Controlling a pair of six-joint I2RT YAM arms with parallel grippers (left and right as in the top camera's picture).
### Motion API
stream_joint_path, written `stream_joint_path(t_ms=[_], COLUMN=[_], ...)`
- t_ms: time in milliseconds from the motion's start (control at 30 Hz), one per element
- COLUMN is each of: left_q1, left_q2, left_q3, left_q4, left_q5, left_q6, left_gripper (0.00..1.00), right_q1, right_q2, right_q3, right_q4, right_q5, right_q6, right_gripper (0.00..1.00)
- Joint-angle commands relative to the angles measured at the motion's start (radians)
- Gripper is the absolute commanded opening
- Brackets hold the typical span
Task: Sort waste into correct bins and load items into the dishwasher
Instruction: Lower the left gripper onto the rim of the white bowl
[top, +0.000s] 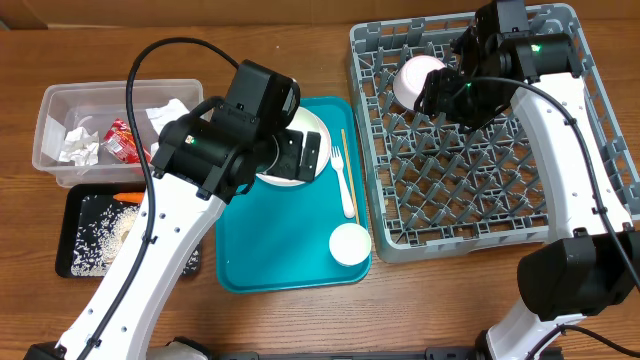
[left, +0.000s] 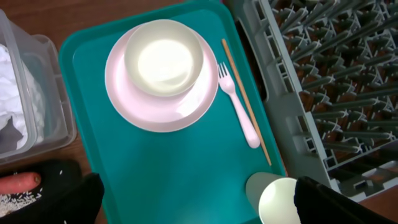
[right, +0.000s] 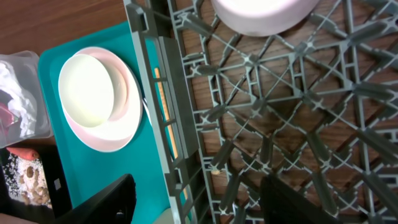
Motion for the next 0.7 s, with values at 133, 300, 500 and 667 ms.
stream_joint_path(t_ms=[133, 300, 500, 667], left_q1=[0.002, 0.002, 0.002, 0.031], left_q2=[-0.002, 0.034, 0.166, 0.308], left_q3=[0.021, 0.019, 0.019, 0.019], left_q4=[0.095, 0.137, 0.18, 0.262], left_q5=[-0.018, -0.107, -0.243, -0.313], left_q6=[0.001, -0.051, -0.139, -0.216], left_gripper=[1.0, 0.99, 0.82, 0.73], right_q1=[0.0, 0.0, 0.0, 0.0], right_q2=[0.001, 0.001, 0.001, 0.001], right_q3=[0.003, 0.003, 0.003, 0.002], right_q4=[-0.042, -0.057, -0.058, -0.07], right_q5=[-0.012, -0.005, -0.005, 0.018], right_q6=[-0.002, -0.002, -0.001, -0.001], right_gripper=[0.68, 0.68, 0.69, 0.69])
